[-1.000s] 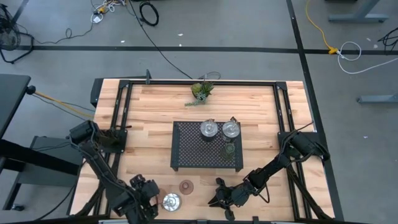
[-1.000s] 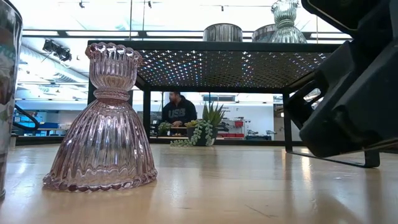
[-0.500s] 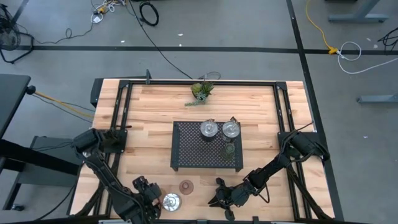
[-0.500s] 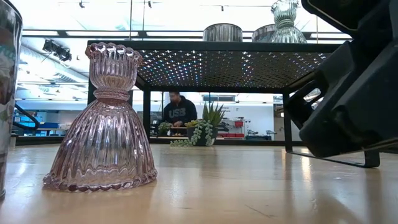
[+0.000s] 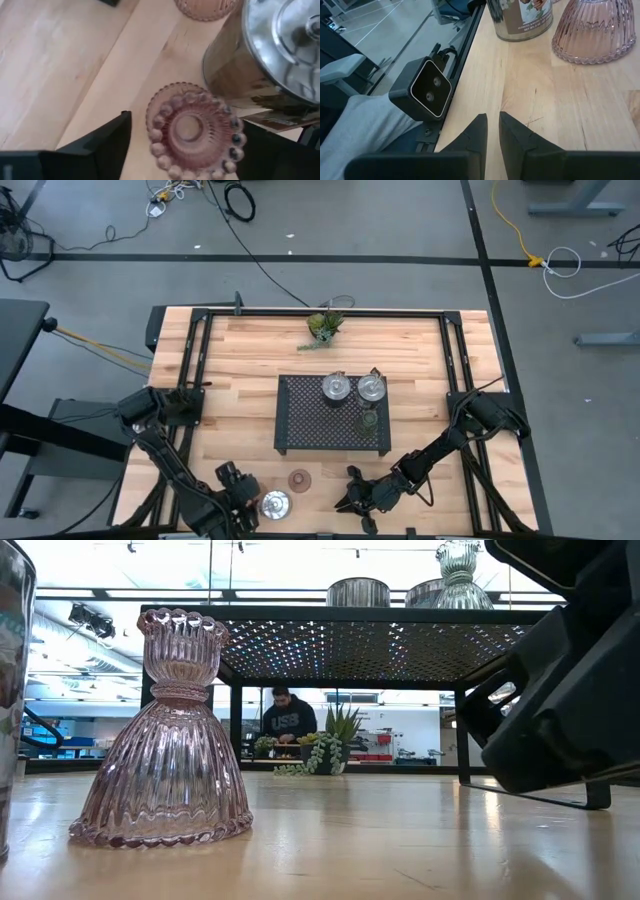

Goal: Pick & Place candle stick holders
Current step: Put the left pink glass candle holder on the shelf aligned with the green glass candle holder

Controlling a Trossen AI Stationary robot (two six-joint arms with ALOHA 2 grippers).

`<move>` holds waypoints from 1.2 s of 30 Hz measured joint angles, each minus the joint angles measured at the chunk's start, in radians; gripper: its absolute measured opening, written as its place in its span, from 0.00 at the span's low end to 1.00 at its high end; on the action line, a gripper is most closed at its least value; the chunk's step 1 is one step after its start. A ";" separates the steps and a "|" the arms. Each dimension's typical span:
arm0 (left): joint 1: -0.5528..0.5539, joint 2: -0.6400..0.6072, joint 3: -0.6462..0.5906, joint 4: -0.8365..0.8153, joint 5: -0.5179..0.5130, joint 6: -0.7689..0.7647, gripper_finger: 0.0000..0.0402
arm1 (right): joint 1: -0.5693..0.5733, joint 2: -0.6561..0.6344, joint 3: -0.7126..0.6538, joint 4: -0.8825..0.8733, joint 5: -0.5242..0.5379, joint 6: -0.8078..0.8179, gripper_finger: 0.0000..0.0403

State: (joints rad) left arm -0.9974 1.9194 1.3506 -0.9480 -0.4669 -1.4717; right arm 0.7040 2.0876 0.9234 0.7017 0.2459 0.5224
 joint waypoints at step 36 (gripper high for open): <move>-0.032 -0.203 -0.001 -0.117 0.009 -0.028 0.37 | 0.000 0.000 0.000 -0.001 0.000 0.000 0.12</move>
State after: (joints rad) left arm -1.0295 1.7164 1.3499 -1.0654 -0.4576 -1.4998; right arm 0.7040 2.0876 0.9234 0.7006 0.2459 0.5224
